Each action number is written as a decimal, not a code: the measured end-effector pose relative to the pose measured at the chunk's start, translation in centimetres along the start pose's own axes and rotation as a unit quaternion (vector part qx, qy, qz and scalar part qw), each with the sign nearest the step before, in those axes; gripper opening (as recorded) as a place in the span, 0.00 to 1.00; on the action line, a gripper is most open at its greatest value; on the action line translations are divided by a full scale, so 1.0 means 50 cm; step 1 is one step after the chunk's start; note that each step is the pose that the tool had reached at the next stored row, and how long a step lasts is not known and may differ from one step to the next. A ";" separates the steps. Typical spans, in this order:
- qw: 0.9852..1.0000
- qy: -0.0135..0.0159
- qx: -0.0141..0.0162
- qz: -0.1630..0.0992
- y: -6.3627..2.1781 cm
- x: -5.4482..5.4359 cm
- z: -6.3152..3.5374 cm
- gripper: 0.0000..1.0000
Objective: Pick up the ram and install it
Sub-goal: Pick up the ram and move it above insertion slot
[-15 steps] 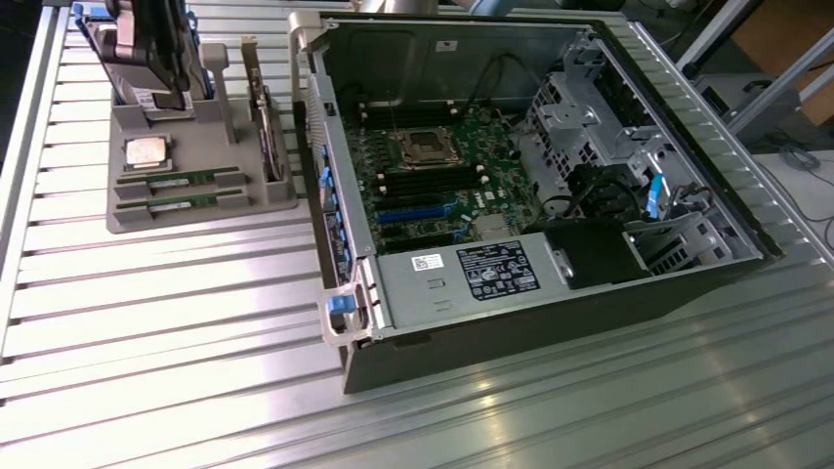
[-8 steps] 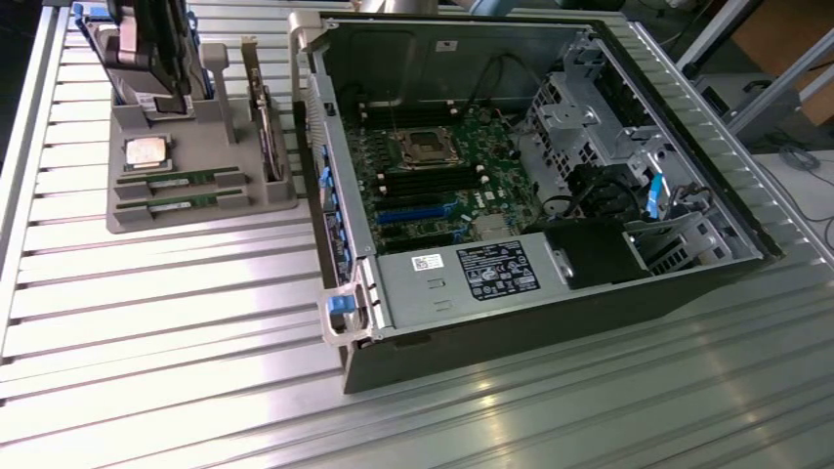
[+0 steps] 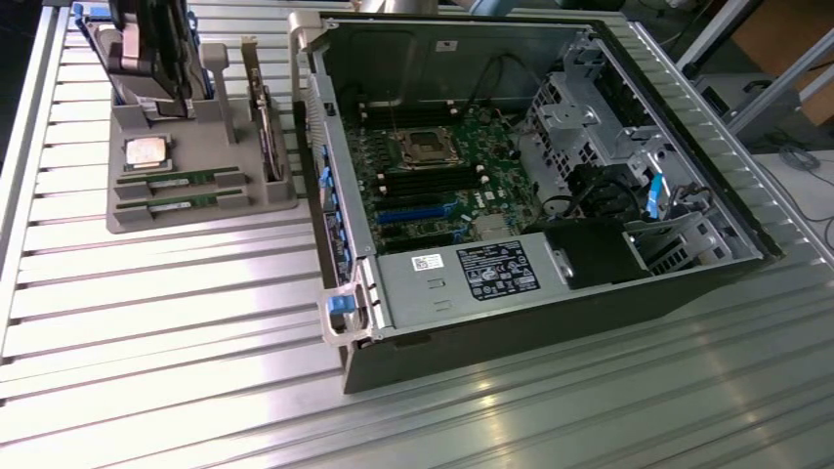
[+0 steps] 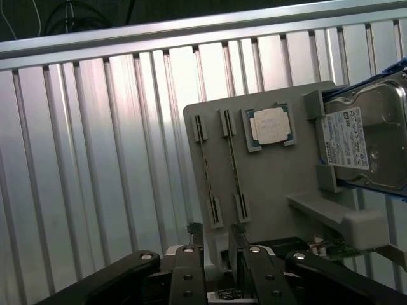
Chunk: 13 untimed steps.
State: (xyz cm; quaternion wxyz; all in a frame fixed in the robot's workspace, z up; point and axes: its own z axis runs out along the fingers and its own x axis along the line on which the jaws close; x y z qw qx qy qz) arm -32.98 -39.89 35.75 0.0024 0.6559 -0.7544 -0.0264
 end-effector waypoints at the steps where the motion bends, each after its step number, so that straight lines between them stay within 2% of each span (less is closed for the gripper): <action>1: 1.000 0.000 0.000 0.000 0.000 0.000 0.002 0.30; 13: 1.000 0.000 0.000 -0.001 -0.001 0.001 0.028 0.30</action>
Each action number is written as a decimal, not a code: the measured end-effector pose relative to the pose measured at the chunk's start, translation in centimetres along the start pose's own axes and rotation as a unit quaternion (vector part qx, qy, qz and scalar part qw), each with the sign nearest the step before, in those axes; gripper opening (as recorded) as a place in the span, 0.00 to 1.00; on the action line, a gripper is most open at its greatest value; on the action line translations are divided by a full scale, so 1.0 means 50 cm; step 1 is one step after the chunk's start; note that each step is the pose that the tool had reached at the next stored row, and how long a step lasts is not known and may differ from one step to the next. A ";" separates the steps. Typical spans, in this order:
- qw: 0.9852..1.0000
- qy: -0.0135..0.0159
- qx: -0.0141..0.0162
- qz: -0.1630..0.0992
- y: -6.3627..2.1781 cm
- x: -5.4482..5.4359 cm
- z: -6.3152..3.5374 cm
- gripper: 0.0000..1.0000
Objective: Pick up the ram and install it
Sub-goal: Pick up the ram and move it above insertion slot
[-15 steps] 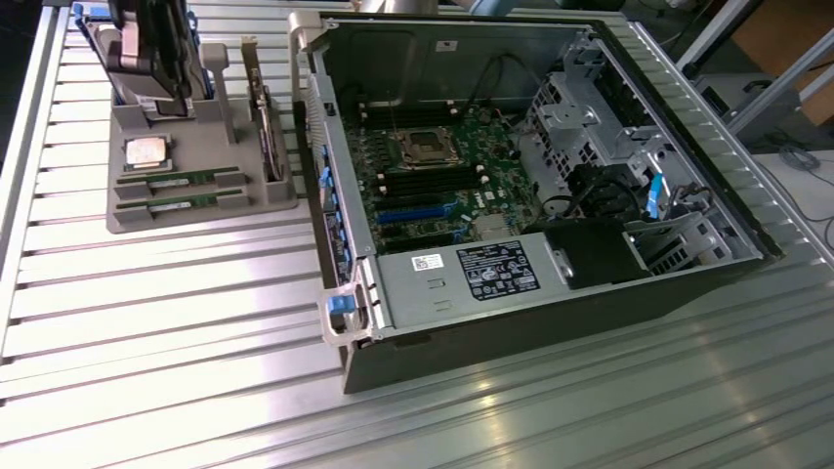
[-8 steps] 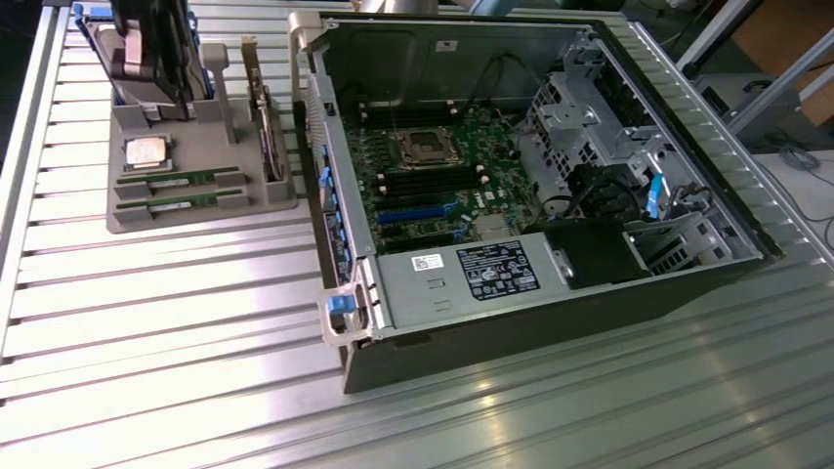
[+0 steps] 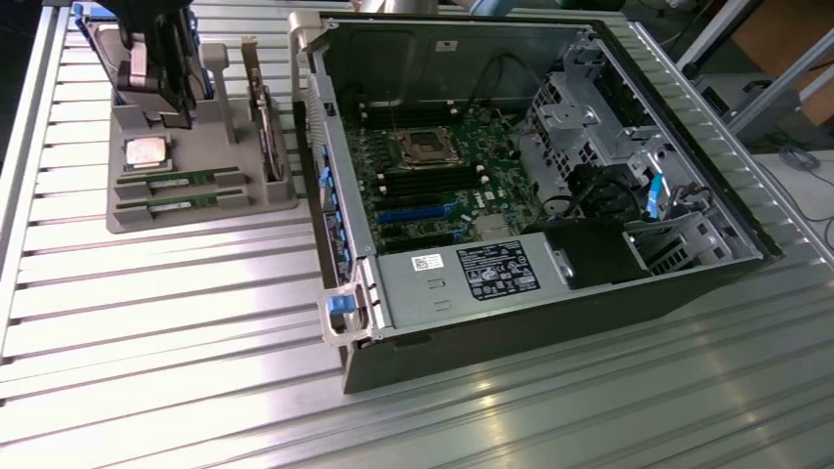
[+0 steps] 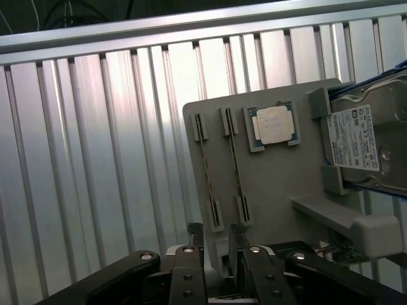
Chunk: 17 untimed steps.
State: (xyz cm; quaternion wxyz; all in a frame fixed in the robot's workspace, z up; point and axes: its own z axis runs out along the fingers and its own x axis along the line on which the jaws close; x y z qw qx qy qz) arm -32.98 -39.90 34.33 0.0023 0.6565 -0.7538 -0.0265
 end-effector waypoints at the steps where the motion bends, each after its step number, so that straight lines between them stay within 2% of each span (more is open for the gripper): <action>1: 1.000 0.000 0.000 0.000 0.000 0.000 0.002 0.30; 9: 1.000 0.000 0.000 -0.002 -0.001 0.001 0.019 0.30; 13: 1.000 0.001 -0.001 -0.017 -0.001 0.001 0.023 0.30; 15: 0.998 0.003 -0.002 -0.058 -0.001 0.001 0.027 0.30; 17: 0.996 0.004 -0.003 -0.090 -0.001 0.001 0.030 0.30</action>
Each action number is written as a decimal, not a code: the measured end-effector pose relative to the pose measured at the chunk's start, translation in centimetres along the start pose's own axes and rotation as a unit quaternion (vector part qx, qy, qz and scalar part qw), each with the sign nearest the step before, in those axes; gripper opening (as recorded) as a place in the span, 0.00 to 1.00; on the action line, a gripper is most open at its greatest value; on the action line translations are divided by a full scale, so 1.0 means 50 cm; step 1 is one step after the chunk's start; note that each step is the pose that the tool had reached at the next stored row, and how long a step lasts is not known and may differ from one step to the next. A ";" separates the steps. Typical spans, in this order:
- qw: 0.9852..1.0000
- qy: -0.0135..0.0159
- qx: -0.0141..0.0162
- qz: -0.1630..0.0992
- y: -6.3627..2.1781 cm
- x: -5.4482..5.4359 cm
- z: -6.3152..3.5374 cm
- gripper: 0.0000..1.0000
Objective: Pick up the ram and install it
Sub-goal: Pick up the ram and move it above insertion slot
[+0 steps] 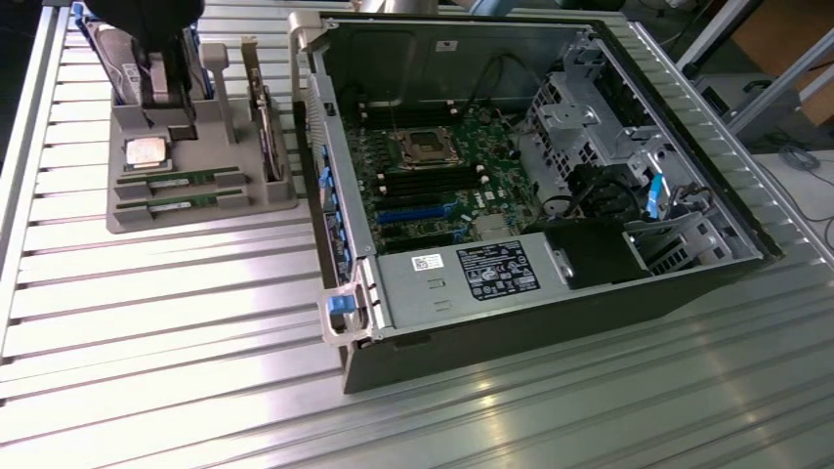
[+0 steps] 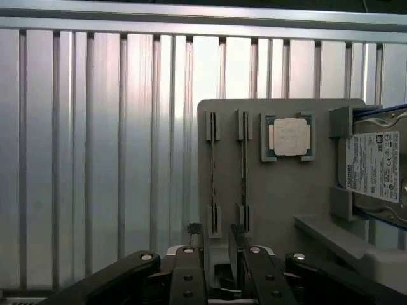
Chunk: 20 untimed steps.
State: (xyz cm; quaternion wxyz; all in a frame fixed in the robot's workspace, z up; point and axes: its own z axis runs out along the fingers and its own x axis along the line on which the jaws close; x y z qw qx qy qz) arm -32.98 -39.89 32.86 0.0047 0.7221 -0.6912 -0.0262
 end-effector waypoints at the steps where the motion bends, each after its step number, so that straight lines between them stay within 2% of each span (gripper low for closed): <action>1: 1.000 0.001 -0.001 -0.016 0.000 0.000 0.001 0.30; 2: 1.000 0.001 -0.001 -0.031 0.000 0.000 0.002 0.30; 4: 0.999 0.002 -0.001 -0.044 0.000 0.000 0.004 0.30; 11: 0.999 0.002 -0.001 -0.045 -0.001 0.001 0.026 0.30; 20: 0.999 0.002 -0.001 -0.045 -0.002 0.001 0.046 0.30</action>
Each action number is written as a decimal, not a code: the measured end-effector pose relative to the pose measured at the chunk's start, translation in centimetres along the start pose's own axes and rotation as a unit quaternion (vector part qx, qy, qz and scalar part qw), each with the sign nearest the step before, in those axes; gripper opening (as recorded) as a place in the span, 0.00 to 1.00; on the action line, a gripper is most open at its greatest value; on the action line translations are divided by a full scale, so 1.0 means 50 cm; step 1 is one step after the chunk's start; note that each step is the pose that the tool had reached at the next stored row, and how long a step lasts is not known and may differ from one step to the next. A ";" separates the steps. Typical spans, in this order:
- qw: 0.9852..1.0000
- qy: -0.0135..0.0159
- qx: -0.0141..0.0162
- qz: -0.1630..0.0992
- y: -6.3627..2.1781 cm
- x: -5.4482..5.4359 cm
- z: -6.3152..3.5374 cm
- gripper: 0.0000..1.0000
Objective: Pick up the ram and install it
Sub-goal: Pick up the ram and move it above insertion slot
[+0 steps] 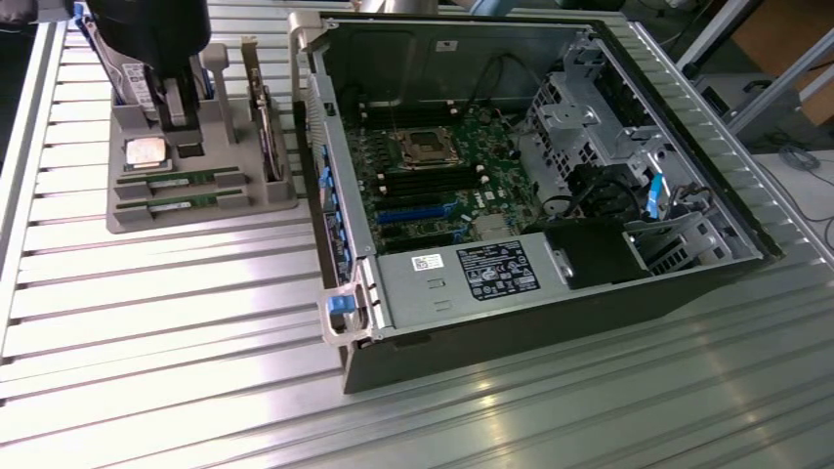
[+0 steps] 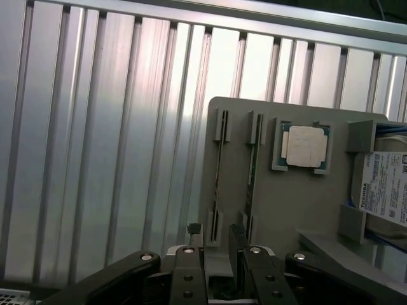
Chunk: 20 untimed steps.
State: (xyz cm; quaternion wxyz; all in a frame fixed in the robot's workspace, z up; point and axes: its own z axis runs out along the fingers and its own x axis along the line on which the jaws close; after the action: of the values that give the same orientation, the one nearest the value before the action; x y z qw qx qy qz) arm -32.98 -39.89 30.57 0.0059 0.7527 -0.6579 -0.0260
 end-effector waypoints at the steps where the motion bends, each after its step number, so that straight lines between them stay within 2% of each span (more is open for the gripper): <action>1: 1.000 0.000 0.000 0.000 0.000 0.000 0.003 0.30; 20: 1.000 0.000 0.000 0.000 -0.002 0.002 0.054 0.30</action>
State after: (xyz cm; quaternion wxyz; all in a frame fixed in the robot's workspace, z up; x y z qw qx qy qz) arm -32.98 -39.89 27.85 0.0059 0.7527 -0.6579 -0.0260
